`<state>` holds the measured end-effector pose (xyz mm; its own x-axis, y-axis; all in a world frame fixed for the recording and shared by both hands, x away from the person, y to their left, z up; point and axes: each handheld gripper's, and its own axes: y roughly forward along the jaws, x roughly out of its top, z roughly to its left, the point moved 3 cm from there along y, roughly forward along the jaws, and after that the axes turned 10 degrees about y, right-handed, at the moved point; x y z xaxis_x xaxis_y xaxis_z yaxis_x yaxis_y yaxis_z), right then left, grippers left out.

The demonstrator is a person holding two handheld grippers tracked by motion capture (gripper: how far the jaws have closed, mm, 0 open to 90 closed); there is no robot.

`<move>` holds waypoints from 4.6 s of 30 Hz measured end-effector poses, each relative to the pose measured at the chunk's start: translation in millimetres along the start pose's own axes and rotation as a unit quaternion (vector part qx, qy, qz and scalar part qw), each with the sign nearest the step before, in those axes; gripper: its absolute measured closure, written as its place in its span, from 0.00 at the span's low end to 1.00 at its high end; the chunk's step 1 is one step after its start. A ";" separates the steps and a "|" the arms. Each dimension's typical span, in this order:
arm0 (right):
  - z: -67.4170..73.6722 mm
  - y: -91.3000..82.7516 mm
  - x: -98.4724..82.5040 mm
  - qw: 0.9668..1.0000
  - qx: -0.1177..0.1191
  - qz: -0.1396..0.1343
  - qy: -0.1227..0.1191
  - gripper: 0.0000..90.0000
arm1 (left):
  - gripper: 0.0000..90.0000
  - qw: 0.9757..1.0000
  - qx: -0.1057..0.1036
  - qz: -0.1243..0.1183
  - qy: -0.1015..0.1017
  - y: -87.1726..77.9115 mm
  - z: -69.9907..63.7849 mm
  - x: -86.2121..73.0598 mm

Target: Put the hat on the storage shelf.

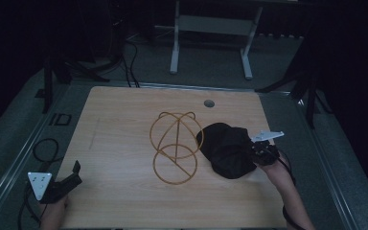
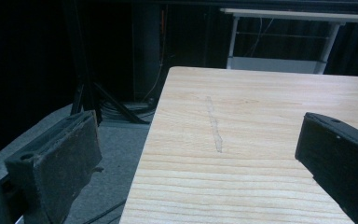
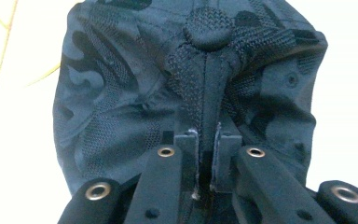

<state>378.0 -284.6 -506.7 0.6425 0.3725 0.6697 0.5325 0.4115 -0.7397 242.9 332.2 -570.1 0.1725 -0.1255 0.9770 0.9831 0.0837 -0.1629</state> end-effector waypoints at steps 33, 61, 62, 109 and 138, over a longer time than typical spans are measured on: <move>-0.8 -79.8 43.9 0.996 -0.010 -0.084 0.027 0.96 | 0.01 1.000 0.001 0.001 -0.001 0.0 0.2 0.0; 11.6 -160.5 109.9 0.987 -0.020 -0.159 0.006 0.96 | 0.01 1.000 0.002 0.000 -0.002 0.1 0.3 0.0; 13.1 -163.6 112.7 0.987 -0.020 -0.162 0.005 0.96 | 0.01 1.000 0.002 0.001 -0.002 0.0 0.3 0.0; 115.4 -147.9 171.2 0.979 0.074 -0.178 -0.070 0.96 | 0.01 1.000 0.001 0.000 -0.004 -0.1 0.5 -0.1; 164.0 -113.2 169.0 0.976 0.123 -0.149 -0.102 0.96 | 0.01 1.000 0.000 0.000 -0.005 0.1 0.8 -0.1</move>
<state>335.9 -131.8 -298.9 0.3433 0.3536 0.8701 0.5140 0.7047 -0.4891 242.9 333.1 -570.1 0.1718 -0.1158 0.9783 0.9832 0.0828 -0.1628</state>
